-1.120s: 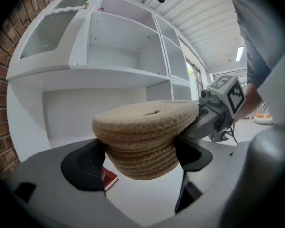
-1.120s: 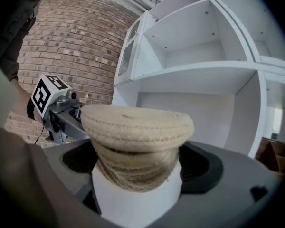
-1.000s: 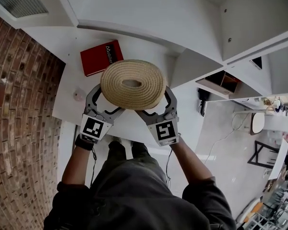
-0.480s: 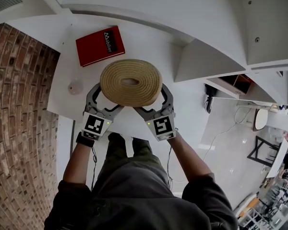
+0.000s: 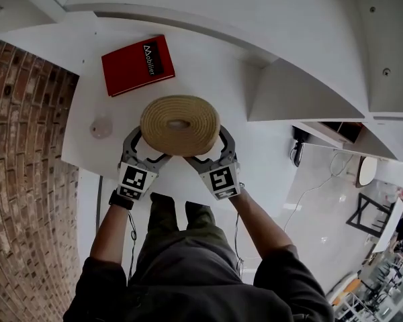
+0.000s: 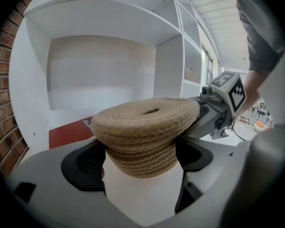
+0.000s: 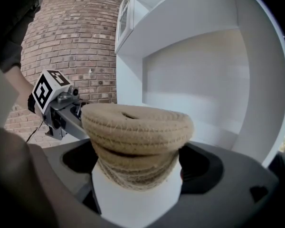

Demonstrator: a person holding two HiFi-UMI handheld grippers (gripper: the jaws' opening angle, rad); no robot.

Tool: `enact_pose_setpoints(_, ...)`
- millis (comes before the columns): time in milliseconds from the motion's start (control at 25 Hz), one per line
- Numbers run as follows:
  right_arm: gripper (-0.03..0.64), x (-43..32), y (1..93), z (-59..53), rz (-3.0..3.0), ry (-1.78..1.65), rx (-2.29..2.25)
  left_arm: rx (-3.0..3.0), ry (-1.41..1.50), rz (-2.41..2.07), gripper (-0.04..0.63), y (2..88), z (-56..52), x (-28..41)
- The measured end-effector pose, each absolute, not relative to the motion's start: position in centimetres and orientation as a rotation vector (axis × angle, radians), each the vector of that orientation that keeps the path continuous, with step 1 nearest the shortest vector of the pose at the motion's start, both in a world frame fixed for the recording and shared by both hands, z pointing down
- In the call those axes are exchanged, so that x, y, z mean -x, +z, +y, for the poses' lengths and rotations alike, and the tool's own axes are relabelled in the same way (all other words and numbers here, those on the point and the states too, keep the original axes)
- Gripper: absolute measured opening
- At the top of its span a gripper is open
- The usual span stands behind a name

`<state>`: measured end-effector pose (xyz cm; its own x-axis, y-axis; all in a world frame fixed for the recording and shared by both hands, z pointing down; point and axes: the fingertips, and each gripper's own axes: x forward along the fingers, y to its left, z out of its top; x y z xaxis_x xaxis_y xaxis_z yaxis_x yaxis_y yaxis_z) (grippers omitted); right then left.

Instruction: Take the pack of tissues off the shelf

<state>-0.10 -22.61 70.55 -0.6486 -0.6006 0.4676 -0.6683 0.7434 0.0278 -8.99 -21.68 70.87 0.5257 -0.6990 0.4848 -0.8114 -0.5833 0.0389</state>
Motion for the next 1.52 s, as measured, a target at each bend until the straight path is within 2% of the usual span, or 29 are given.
enact_pose_setpoints(600,0.531,-0.3,78.0,-21.4,-2.402,0.237,-0.912,-2.507,0.851,-1.166,0.462,79.1,-21.5,9.0)
enact_pose_setpoints(880,0.531,-0.9,78.3,-20.1,-2.381,0.237,-0.958,-2.562,0.958,-1.087,0.463,79.6,-21.8,8.6)
enact_pose_setpoints(1520,0.531,-0.9,77.8,-14.7,-2.354,0.361,-1.014,-2.672,1.217,-0.598,0.463,79.9,-22.4,7.6)
